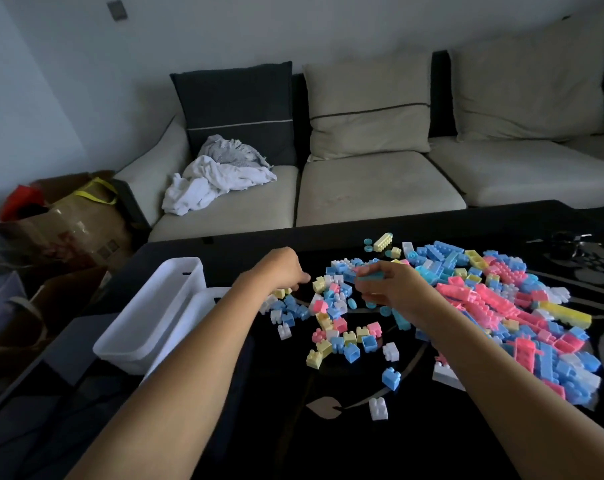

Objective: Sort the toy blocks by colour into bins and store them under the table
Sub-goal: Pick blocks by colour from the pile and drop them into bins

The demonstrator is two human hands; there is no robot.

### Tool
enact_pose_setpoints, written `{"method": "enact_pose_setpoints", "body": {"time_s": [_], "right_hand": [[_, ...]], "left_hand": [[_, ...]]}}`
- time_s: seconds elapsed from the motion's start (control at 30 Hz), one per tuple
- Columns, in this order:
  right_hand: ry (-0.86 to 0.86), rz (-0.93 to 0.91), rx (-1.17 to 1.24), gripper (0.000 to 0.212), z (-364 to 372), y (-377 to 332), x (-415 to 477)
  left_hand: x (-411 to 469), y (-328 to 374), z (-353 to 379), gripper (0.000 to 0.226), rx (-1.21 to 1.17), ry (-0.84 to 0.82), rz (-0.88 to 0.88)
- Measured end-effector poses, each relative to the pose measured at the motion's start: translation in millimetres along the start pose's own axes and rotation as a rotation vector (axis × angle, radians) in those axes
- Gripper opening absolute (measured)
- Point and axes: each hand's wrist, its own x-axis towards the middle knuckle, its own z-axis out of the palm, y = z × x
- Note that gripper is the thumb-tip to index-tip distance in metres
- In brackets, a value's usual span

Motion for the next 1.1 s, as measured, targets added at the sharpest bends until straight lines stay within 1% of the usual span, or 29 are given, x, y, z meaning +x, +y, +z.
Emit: {"method": "enact_pose_setpoints", "body": {"time_s": [0.07,0.13,0.2,0.3,0.4,0.5,0.6,0.63,0.67,0.73,0.77,0.8,0.87,0.97,1.03,1.1], "right_hand": [[-0.107,0.069,0.227,0.015,9,-9,-3],[-0.188,0.09,0.32,0.01,22,-17,-7],[-0.261,0.101,0.319,0.009,40,-23,-8],[-0.348,0.103,0.264,0.008,74,-28,-7],[-0.403,0.081,0.214,0.007,108,-31,-9],[-0.429,0.055,0.214,0.007,140,-35,-10],[-0.459,0.031,0.216,0.008,171,-41,-12],[-0.48,0.017,0.187,0.01,180,-44,-13],[-0.511,0.0,0.133,0.019,187,-47,-15],[-0.589,-0.02,-0.001,0.037,195,-53,-19],[-0.618,-0.027,-0.061,0.04,197,-55,-20],[-0.636,-0.035,-0.104,0.041,196,-57,-19],[-0.639,-0.062,-0.172,0.039,192,-60,-18],[-0.609,-0.11,-0.232,0.028,172,-64,-14],[-0.543,-0.158,-0.299,0.021,151,-67,-10],[-0.448,-0.275,-0.514,0.018,120,-65,-2]], "left_hand": [[-20,-12,-17,0.031,0.002,0.053,0.005],[-39,-27,-33,0.032,0.027,0.043,-0.018],[-59,-44,-44,0.031,0.076,-0.008,-0.071],[-85,-73,-51,0.021,0.155,-0.134,-0.166],[-102,-101,-47,0.018,0.197,-0.23,-0.258],[-114,-120,-41,0.016,0.153,-0.282,-0.317],[-121,-131,-39,0.017,0.052,-0.287,-0.358],[-123,-133,-39,0.018,-0.003,-0.286,-0.38],[-126,-134,-39,0.023,-0.045,-0.289,-0.402],[-130,-135,-41,0.037,-0.052,-0.3,-0.437],[-131,-135,-42,0.043,-0.038,-0.297,-0.447],[-133,-134,-44,0.047,-0.026,-0.289,-0.446],[-136,-130,-48,0.047,-0.014,-0.248,-0.424],[-133,-125,-51,0.035,0.001,-0.118,-0.325],[-125,-120,-50,0.024,-0.002,-0.022,-0.238],[-113,-110,-46,0.019,-0.001,0.05,-0.152]]}}
